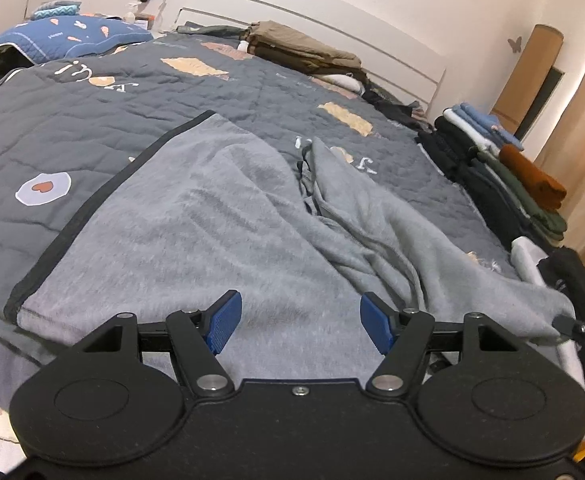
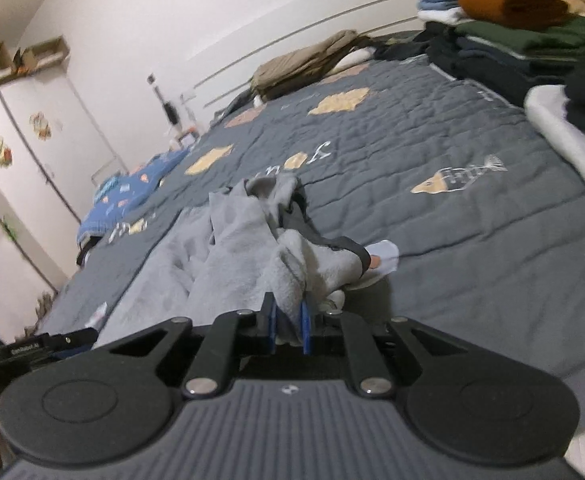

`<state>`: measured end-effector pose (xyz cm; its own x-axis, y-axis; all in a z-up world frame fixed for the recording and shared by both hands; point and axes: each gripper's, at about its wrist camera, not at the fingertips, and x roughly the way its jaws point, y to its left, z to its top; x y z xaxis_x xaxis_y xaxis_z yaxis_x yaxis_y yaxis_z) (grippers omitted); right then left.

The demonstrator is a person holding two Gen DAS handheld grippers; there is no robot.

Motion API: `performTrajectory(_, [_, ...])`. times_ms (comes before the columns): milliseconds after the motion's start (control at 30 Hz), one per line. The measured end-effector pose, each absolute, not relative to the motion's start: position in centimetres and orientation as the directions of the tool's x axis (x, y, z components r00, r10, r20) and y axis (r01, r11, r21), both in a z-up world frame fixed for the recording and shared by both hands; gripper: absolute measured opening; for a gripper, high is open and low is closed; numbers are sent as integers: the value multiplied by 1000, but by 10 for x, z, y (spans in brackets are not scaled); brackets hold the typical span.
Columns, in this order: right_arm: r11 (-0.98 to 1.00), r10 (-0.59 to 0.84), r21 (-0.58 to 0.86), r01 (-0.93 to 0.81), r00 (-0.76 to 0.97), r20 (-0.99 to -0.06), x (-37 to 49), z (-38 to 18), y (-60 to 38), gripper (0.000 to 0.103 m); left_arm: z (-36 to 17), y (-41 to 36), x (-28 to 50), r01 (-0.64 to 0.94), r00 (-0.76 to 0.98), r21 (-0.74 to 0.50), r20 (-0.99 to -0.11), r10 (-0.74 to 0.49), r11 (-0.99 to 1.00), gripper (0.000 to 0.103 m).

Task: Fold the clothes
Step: 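Grasp the sweatshirt sleeve with the right gripper and lift it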

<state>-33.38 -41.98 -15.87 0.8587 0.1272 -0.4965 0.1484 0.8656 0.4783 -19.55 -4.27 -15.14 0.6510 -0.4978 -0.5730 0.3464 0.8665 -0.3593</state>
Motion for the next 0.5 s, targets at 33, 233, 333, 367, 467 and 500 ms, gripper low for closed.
performTrajectory(33, [860, 123, 486, 155, 862, -492, -341, -159, -422, 11, -150, -43, -197, 351, 652, -356, -571, -499, 866, 65])
performTrajectory(233, [893, 148, 429, 134, 814, -562, -346, -167, -414, 13, -145, -40, -206, 377, 647, -367, -552, -526, 850, 68])
performTrajectory(333, [886, 153, 441, 143, 808, -569, -345, -170, -416, 14, -152, -44, -201, 379, 636, -362, -567, -524, 852, 68])
performTrajectory(367, [884, 149, 445, 143, 815, -559, -346, -168, -418, 15, -155, -45, -200, 379, 633, -360, -571, -523, 852, 68])
performTrajectory(467, [868, 113, 467, 167, 850, -514, -356, -158, -432, 17, -160, -50, -196, 382, 623, -352, -586, -519, 855, 68])
performTrajectory(500, [863, 100, 475, 174, 861, -499, -359, -154, -437, 18, -160, -52, -196, 388, 622, -348, -584, -522, 853, 68])
